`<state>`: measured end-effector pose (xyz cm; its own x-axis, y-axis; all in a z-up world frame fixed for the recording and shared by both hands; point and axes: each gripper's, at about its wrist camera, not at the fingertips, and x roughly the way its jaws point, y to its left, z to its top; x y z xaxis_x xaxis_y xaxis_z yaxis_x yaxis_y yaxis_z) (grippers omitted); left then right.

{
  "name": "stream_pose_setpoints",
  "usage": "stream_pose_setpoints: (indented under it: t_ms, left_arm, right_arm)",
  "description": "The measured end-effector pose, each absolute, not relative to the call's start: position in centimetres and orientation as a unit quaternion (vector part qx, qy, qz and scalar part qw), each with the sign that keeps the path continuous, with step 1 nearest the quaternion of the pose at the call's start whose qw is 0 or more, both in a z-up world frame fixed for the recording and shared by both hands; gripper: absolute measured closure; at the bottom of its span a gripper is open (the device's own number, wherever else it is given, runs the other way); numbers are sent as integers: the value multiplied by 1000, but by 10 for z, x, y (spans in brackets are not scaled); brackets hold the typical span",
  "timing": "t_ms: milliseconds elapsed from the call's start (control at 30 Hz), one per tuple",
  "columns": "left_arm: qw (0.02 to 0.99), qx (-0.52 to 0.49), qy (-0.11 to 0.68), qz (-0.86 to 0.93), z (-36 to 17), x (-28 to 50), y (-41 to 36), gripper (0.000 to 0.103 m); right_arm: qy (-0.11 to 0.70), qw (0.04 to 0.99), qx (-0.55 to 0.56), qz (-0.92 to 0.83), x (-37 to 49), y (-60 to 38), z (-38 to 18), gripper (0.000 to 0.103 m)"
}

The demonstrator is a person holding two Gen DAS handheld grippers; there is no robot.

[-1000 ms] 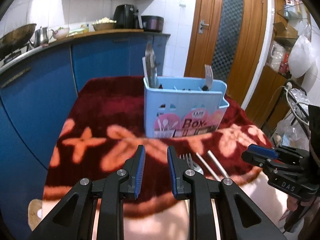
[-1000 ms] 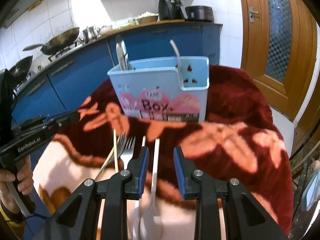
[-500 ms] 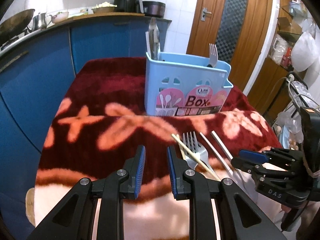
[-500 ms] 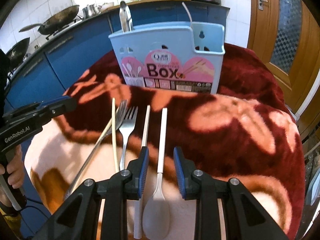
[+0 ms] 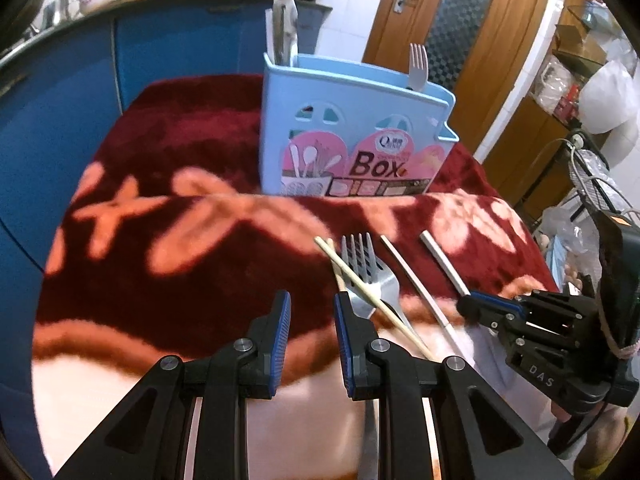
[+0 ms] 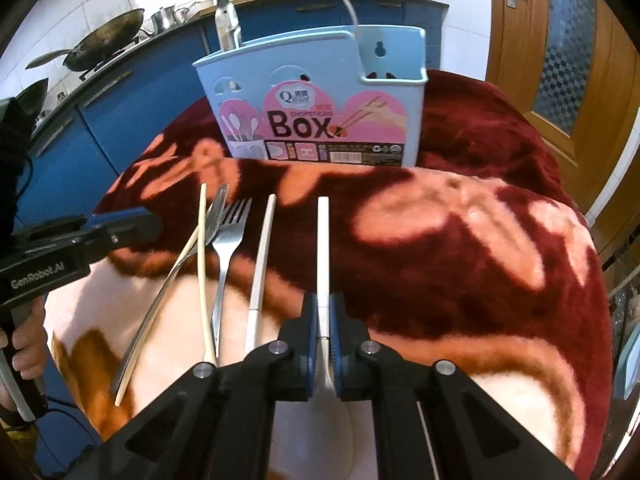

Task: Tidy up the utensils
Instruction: 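Grasp the white plastic spoon with the right tool while the left tool grasps a white chopstick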

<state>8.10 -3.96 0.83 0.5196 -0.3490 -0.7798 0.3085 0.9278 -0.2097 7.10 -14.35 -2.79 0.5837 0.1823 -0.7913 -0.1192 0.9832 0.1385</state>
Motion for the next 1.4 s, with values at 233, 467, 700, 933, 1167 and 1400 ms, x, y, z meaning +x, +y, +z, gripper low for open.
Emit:
stream_pose_setpoints:
  t_ms: [233, 467, 700, 933, 1167, 1400]
  left_arm:
    - [844, -25, 497, -201, -3, 93, -49, 80]
    - [816, -41, 537, -210, -10, 108, -53, 80]
    - [796, -31, 570, -203, -11, 120, -62, 81]
    - [786, 8, 585, -201, -11, 119, -79, 83]
    - [770, 36, 604, -202, -13, 131, -90, 86]
    - [777, 6, 597, -202, -13, 131, -86, 95]
  right_arm:
    - [456, 885, 35, 85, 68, -152, -29, 95]
    - [462, 881, 38, 92, 70, -154, -31, 95]
    - [473, 875, 37, 99, 76, -156, -31, 95]
    - [481, 870, 31, 107, 80, -155, -31, 95]
    - [512, 848, 52, 125, 100, -159, -32, 95]
    - [509, 849, 64, 127, 99, -159, -32, 95]
